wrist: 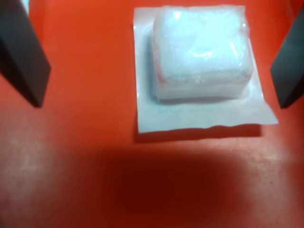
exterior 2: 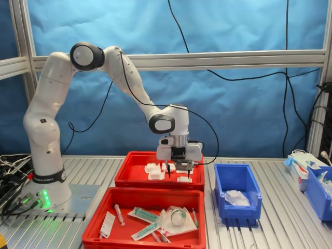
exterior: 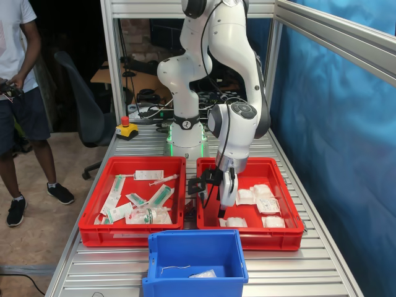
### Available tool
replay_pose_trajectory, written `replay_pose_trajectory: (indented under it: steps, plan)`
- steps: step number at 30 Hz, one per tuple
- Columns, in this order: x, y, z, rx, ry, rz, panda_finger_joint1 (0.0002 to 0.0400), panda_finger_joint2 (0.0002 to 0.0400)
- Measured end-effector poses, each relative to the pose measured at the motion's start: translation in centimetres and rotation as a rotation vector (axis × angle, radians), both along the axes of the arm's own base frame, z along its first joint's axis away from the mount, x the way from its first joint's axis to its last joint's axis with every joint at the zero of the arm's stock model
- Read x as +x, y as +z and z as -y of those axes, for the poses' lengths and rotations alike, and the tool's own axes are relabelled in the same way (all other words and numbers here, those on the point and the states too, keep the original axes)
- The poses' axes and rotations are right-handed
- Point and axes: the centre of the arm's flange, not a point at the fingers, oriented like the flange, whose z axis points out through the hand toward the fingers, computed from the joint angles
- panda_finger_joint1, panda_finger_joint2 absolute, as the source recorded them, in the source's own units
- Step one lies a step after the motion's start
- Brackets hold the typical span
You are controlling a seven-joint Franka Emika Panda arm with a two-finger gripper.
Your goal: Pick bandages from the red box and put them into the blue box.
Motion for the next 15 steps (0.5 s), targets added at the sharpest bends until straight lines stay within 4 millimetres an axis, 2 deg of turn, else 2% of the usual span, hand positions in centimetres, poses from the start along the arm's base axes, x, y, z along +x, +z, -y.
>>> replay_pose_trajectory:
  steps: [15]
  plan:
    - [0.0, -0.61, 0.08, 0.001, -0.013, -0.008, 0.04, 0.04]
